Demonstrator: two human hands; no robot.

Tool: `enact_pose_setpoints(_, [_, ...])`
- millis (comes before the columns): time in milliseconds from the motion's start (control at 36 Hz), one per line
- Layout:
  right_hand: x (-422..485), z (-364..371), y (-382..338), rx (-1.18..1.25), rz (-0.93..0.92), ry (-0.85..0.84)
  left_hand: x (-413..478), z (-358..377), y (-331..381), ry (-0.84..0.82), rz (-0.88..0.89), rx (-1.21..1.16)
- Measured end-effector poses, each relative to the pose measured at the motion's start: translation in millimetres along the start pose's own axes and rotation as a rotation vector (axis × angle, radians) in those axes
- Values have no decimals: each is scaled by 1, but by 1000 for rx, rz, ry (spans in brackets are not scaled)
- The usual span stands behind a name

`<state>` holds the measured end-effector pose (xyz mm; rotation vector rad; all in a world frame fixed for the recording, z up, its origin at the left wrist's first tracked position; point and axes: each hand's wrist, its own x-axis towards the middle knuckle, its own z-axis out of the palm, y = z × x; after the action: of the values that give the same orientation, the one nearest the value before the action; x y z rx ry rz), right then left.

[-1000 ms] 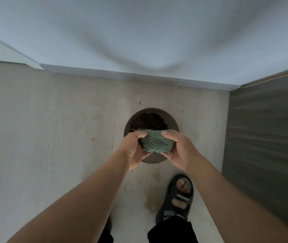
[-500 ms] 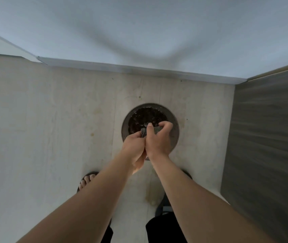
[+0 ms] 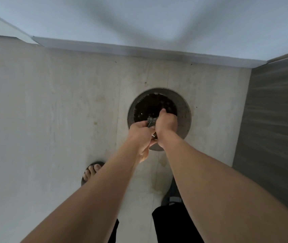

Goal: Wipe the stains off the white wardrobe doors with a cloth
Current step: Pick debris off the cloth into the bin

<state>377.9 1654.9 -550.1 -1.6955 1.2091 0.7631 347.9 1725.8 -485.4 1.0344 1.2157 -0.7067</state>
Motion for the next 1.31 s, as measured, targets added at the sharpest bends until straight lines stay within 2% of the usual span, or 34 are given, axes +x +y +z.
enact_pose_setpoints(333, [30, 21, -2, 178, 95, -50, 4, -7, 0, 118, 91, 67])
enact_pose_setpoints(417, [29, 21, 5, 219, 132, -134, 6, -11, -7, 114, 123, 153])
enact_pose_setpoints(528, [27, 13, 8, 210, 121, -161, 6, -9, -12, 117, 183, 303])
enact_pose_setpoints(639, [17, -2, 1, 237, 105, -144, 2, -9, 1, 98, 148, 271])
enact_pose_setpoints(778, [-9, -35, 3, 576, 293, -393, -14, -8, 18, 74, 244, 513])
enact_pose_setpoints(861, [-29, -53, 4, 751, 339, -524, -25, -9, 18, 71, 236, 493])
enact_pose_setpoints(945, [-43, -62, 1, 841, 308, -595, -34, -11, 16, 144, 267, 485])
enact_pose_setpoints(1000, [-44, -62, 2, 856, 273, -609, -35, -11, 15, 149, 191, 454])
enact_pose_setpoints(1084, [-49, -62, 1, 813, 232, -659, -39, -5, 14, -10, -64, 287])
enact_pose_setpoints(1139, [-47, -58, 0, 777, 235, -656, -37, -1, 13, -60, -140, 170])
enact_pose_setpoints(1222, [-36, -53, -2, 691, 240, -578, -30, 0, 13, 40, -121, 115])
enact_pose_setpoints(1306, [-26, -53, -5, 539, 163, -532, -24, -4, 14, 140, -7, 227])
